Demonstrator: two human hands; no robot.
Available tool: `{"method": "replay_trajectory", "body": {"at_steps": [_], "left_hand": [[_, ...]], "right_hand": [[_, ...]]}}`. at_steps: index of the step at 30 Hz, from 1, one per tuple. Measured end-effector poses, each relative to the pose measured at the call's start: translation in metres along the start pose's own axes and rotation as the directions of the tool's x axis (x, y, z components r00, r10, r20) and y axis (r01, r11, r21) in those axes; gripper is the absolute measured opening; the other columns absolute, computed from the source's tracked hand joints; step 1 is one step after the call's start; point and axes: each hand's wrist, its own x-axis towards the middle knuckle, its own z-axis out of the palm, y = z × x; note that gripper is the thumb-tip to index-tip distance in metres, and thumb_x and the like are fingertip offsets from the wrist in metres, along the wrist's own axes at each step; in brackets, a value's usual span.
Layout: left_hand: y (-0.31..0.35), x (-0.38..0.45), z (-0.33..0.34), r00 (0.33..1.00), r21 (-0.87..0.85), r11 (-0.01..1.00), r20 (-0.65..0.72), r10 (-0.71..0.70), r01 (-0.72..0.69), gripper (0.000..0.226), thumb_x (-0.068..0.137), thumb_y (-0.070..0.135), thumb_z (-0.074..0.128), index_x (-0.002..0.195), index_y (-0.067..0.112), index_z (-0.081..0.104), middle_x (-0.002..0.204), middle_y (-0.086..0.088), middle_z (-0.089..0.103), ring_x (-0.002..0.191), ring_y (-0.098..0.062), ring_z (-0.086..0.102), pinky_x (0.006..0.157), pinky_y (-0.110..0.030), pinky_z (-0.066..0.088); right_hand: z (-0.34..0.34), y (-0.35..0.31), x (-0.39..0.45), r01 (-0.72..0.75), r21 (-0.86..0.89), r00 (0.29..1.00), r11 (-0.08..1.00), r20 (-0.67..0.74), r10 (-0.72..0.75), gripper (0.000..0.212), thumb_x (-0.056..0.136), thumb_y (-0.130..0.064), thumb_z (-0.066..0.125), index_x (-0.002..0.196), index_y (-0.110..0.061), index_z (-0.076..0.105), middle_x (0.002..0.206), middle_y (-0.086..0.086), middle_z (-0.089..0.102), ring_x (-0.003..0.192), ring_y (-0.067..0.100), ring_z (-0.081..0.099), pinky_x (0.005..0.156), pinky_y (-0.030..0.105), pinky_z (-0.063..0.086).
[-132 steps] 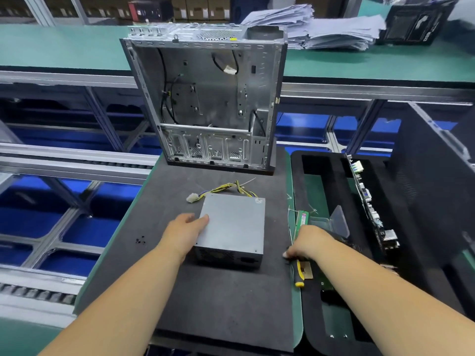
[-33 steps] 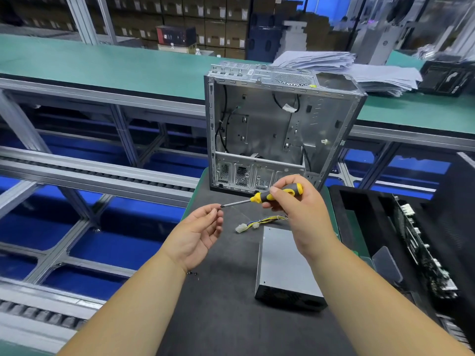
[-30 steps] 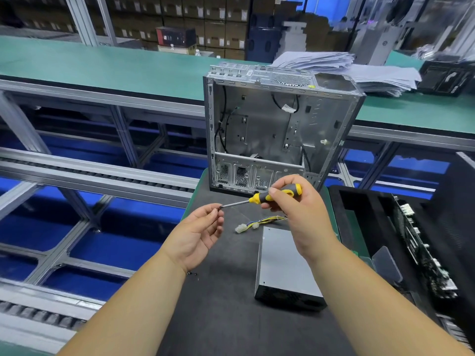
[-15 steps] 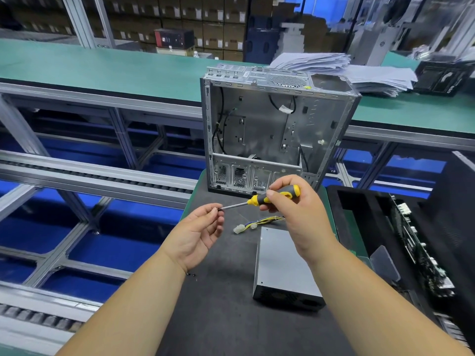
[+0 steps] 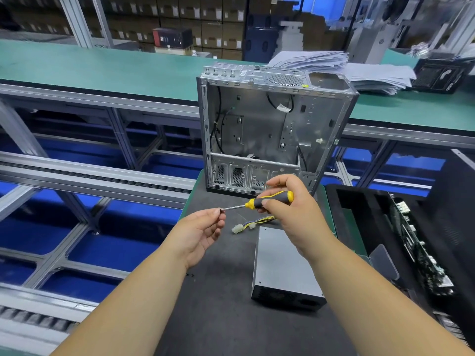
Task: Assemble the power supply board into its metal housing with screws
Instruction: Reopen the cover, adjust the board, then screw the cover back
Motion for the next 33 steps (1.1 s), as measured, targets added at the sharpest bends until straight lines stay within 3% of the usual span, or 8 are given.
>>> {"method": "replay_trajectory", "body": {"at_steps": [10, 14, 18, 22, 25, 29, 31, 33], "left_hand": [[0.001, 0.003, 0.006, 1.000, -0.011, 1.000, 0.016, -0.014, 0.014, 0.011, 0.094, 0.010, 0.059, 0.097, 0.006, 0.069, 0.078, -0.001, 0.070, 0.065, -0.007, 0.065, 0.057, -0.018, 0.054], [0.001, 0.004, 0.009, 1.000, 0.210, 0.977, 0.009, 0.018, -0.019, 0.010, 0.095, 0.011, 0.059, 0.095, 0.006, 0.068, 0.075, 0.000, 0.069, 0.062, -0.005, 0.063, 0.057, -0.016, 0.052], [-0.002, 0.006, 0.015, 0.995, 0.326, 0.940, 0.051, 0.087, -0.099, 0.011, 0.096, 0.008, 0.058, 0.094, 0.005, 0.069, 0.074, 0.000, 0.069, 0.063, -0.004, 0.062, 0.060, -0.014, 0.052], [-0.010, 0.011, 0.028, 0.986, 0.301, 0.940, 0.085, 0.141, -0.160, 0.013, 0.096, 0.008, 0.057, 0.093, 0.005, 0.070, 0.078, -0.003, 0.070, 0.067, -0.006, 0.064, 0.064, -0.015, 0.053], [-0.017, 0.019, 0.037, 0.975, 0.348, 0.913, 0.135, 0.175, -0.212, 0.014, 0.097, 0.014, 0.057, 0.099, 0.011, 0.071, 0.093, -0.003, 0.074, 0.085, -0.010, 0.070, 0.077, -0.019, 0.054], [-0.030, 0.039, 0.041, 0.965, 0.595, 0.760, 0.154, 0.213, -0.263, 0.020, 0.098, 0.028, 0.056, 0.117, 0.029, 0.063, 0.116, 0.011, 0.067, 0.109, -0.004, 0.062, 0.091, -0.015, 0.046], [-0.039, 0.047, 0.042, 0.967, 0.714, 0.653, 0.169, 0.190, -0.253, 0.024, 0.094, 0.021, 0.061, 0.116, 0.029, 0.061, 0.114, 0.010, 0.064, 0.106, -0.007, 0.060, 0.086, -0.009, 0.044], [-0.050, 0.056, 0.043, 0.970, 0.858, 0.454, 0.199, 0.139, -0.241, 0.033, 0.087, 0.019, 0.069, 0.118, 0.027, 0.061, 0.114, 0.007, 0.060, 0.106, -0.011, 0.059, 0.092, -0.017, 0.043]], "right_hand": [[-0.010, -0.001, 0.004, 0.020, -0.023, 1.000, 1.000, 0.003, -0.020, 0.031, 0.086, 0.000, 0.060, 0.107, -0.021, 0.056, 0.091, 0.001, 0.074, 0.083, 0.021, 0.074, 0.086, 0.049, 0.056], [-0.014, -0.002, 0.009, 0.018, -0.060, 0.999, 0.998, 0.031, -0.016, 0.037, 0.080, 0.004, 0.061, 0.105, -0.023, 0.056, 0.090, 0.000, 0.074, 0.087, 0.021, 0.073, 0.086, 0.047, 0.057], [-0.021, 0.001, 0.015, -0.001, -0.017, 1.000, 1.000, -0.016, 0.001, 0.025, 0.084, 0.000, 0.064, 0.100, -0.019, 0.060, 0.087, 0.003, 0.075, 0.081, 0.021, 0.074, 0.087, 0.053, 0.056], [-0.027, 0.008, 0.021, 0.033, -0.022, 0.992, 0.999, -0.125, -0.036, 0.014, 0.087, -0.014, 0.068, 0.096, -0.021, 0.061, 0.084, 0.002, 0.075, 0.078, 0.015, 0.074, 0.083, 0.039, 0.056], [-0.033, 0.012, 0.026, 0.043, -0.088, 0.980, 0.995, -0.190, -0.059, 0.012, 0.088, -0.020, 0.069, 0.095, -0.024, 0.060, 0.080, -0.011, 0.073, 0.074, 0.003, 0.071, 0.074, 0.030, 0.054], [-0.045, 0.016, 0.033, 0.046, -0.338, 0.970, 0.940, -0.211, -0.124, 0.015, 0.088, -0.029, 0.067, 0.093, -0.036, 0.055, 0.076, -0.023, 0.065, 0.070, -0.006, 0.060, 0.050, 0.011, 0.043], [-0.050, 0.019, 0.038, 0.030, -0.469, 0.972, 0.883, -0.190, -0.135, 0.018, 0.088, -0.031, 0.066, 0.094, -0.039, 0.051, 0.075, -0.014, 0.063, 0.069, 0.003, 0.059, 0.053, 0.018, 0.045], [-0.051, 0.023, 0.043, 0.013, -0.576, 0.982, 0.817, -0.148, -0.120, 0.020, 0.088, -0.033, 0.065, 0.096, -0.039, 0.048, 0.079, -0.012, 0.061, 0.072, 0.008, 0.059, 0.059, 0.028, 0.049]]}}
